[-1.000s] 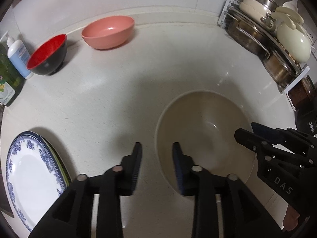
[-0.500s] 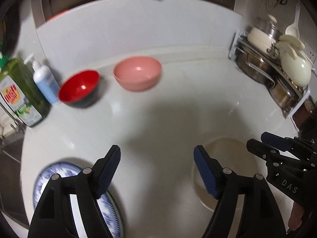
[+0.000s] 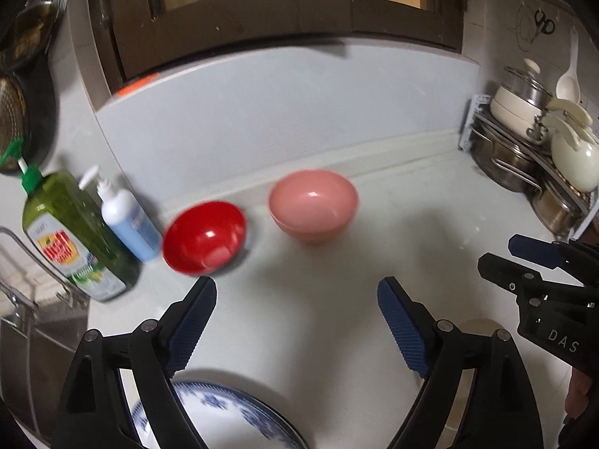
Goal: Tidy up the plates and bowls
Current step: 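Move both grippers toward the pink bowl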
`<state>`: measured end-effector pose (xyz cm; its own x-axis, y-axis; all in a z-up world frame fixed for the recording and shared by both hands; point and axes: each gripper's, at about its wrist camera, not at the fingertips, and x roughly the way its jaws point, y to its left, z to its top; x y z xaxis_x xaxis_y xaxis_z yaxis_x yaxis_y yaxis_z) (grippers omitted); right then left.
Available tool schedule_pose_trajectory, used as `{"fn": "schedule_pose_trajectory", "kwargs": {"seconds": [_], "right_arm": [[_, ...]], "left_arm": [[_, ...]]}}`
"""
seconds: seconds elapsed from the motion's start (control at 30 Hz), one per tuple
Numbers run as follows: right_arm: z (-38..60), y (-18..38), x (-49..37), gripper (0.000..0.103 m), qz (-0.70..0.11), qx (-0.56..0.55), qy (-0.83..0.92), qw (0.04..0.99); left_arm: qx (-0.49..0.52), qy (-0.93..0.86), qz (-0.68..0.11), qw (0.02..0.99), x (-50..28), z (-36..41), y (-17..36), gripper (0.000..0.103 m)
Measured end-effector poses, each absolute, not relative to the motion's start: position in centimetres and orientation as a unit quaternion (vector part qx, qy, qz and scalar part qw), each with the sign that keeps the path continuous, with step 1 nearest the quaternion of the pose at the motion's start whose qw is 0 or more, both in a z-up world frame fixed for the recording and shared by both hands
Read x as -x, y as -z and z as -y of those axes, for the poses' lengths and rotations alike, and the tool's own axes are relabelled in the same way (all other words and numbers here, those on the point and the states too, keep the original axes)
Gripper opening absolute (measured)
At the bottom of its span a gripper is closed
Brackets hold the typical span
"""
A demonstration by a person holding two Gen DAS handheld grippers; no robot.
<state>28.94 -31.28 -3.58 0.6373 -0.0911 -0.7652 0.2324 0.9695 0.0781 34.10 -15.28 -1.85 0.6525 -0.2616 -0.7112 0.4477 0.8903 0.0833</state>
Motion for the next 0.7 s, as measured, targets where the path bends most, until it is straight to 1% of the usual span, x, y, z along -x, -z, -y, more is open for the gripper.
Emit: {"fn": "schedule_pose_trajectory", "kwargs": {"seconds": [0.37, 0.7], "right_arm": [[31.2, 2.7, -34.1, 0.048, -0.414, -0.111, 0.084, 0.900], [31.9, 3.1, -39.0, 0.048, -0.424, -0.138, 0.092, 0.891]], "left_arm": [[-0.148, 0.193, -0.368, 0.898, -39.3, 14.8, 0.5, 0.089], [-0.168, 0.195, -0.373, 0.891, -44.4, 15.8, 1.0, 0.089]]}}
